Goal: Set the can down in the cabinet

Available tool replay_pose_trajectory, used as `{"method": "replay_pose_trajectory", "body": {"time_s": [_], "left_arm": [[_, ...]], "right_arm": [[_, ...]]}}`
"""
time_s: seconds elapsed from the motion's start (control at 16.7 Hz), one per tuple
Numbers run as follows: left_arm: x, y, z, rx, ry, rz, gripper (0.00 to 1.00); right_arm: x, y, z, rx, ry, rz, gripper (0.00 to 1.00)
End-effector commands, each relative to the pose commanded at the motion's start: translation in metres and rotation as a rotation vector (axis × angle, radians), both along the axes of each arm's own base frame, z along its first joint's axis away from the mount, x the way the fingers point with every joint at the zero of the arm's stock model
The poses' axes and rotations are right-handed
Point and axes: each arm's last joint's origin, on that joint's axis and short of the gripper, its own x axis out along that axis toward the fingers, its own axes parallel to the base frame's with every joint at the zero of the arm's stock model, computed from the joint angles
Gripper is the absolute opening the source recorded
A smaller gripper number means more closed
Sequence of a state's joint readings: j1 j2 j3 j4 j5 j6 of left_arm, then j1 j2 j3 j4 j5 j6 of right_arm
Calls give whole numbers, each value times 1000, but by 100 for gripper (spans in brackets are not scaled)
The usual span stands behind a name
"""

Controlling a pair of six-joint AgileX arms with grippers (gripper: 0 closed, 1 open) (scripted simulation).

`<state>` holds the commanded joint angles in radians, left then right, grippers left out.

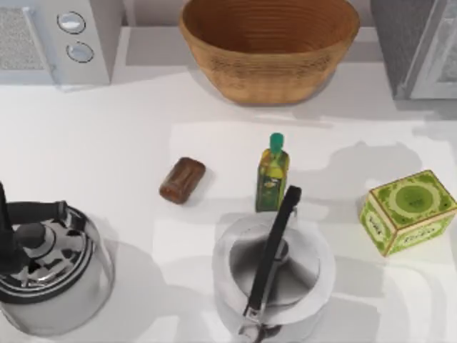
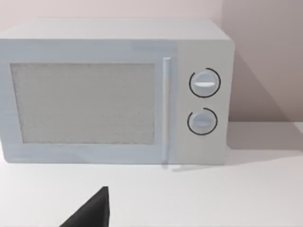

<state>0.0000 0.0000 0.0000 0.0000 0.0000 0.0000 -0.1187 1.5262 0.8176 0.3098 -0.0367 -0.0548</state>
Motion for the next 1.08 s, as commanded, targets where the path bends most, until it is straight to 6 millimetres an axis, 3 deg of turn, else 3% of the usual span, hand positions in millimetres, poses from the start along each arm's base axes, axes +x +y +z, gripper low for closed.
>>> {"method": "replay_pose_trajectory", "body": {"time_s": [0.36,0.78,1.08], "left_arm": [[0,0,0,0,0,0,100],[0,0,0,0,0,0,100],[0,0,0,0,0,0,100]], "right_arm": [[-30,6,7,47,100,34,0],[-33,6,7,53,95,34,0],[-69,13,7,64,83,34,0]]}}
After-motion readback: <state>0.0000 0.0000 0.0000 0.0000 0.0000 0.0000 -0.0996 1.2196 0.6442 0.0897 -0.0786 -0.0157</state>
